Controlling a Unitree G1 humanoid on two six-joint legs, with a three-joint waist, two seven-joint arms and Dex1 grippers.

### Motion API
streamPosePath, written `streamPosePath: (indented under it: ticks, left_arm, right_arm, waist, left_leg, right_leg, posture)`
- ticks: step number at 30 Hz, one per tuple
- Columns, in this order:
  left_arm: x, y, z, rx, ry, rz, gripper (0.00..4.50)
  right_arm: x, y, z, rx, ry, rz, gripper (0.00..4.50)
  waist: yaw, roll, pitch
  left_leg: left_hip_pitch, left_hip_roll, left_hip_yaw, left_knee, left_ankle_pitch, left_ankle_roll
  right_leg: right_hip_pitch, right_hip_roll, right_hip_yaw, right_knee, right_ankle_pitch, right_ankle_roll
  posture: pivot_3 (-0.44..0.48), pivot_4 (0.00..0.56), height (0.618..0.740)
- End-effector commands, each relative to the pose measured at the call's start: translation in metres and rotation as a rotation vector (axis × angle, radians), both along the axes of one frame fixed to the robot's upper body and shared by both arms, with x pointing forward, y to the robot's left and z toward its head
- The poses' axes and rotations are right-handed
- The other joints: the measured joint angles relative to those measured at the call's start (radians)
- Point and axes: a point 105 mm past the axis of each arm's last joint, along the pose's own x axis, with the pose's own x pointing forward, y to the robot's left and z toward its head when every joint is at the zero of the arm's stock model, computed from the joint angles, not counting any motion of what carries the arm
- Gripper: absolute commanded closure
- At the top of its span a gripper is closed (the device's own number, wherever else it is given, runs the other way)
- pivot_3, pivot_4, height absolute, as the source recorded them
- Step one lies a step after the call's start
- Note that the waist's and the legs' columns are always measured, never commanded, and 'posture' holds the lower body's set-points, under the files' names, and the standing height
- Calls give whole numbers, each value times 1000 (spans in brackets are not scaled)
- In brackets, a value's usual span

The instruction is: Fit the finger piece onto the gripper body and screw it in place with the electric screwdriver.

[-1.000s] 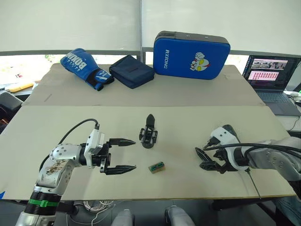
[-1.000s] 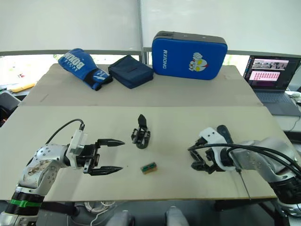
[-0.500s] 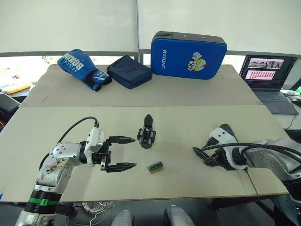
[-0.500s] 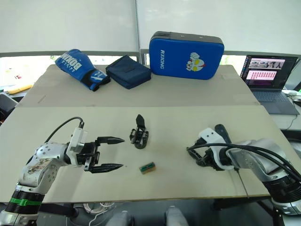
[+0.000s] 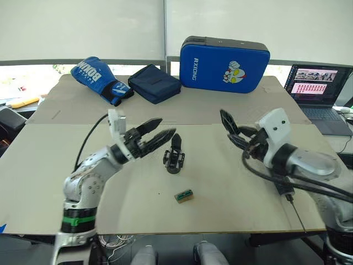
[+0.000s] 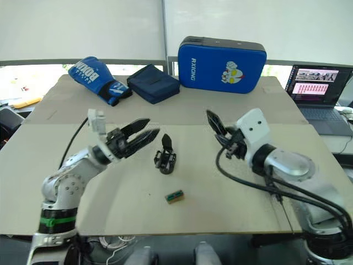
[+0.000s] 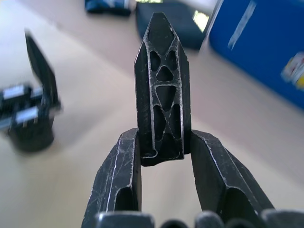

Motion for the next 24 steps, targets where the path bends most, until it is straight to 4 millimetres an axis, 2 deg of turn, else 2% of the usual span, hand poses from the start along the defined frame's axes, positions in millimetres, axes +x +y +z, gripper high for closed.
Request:
streamPosePath:
  ticks: [1,3,7,14,17,18,24]
  left_arm:
    - [6,-12,21,-107,23,29,0]
    - [8,-26,25,-133,36,9,0]
    - [7,-41,27,-152,42,-39,0]
    - [4,-49,28,-171,52,-75,0]
    - [4,-49,27,-178,59,-80,839]
    - [3,-49,27,-180,61,-83,1261]
    - [-1,-55,27,-198,73,-115,4276]
  right_arm:
    - [-6,27,22,-20,-193,29,3408]
    - [-7,41,19,-36,-213,53,3408]
    - [-6,58,11,-72,-225,87,3408]
    - [-4,64,7,-93,-227,103,3408]
    - [-4,64,7,-91,-229,105,3408]
    - [-4,64,7,-90,-228,107,3408]
    - [-6,68,6,-102,-227,134,3408]
  waist:
    - [-1,0,0]
    - [-3,0,0]
    - [-3,0,0]
    - [-2,0,0]
    - [-3,0,0]
    - [-3,0,0]
    - [-3,0,0]
  left_leg:
    - [0,0,0,0,0,0]
    - [0,0,0,0,0,0]
    - [1,-1,-1,-1,0,0]
    - [1,-1,-1,-1,0,0]
    - [1,-1,-1,-1,0,0]
    - [1,-1,-1,-1,0,0]
    - [1,-1,-1,-1,0,0]
  right_leg:
    - [0,0,0,0,0,0]
    - [0,0,0,0,0,-1]
    - [0,0,0,0,1,-1]
    - [0,0,0,0,1,-1]
    - [0,0,0,0,1,-1]
    - [0,0,0,0,1,-1]
    - [0,0,0,0,1,-1]
  posture:
    - [0,150,740]
    - [0,150,740]
    - [0,150,740]
    - [0,150,740]
    - [0,150,740]
    - [0,150,740]
    - [0,150,740]
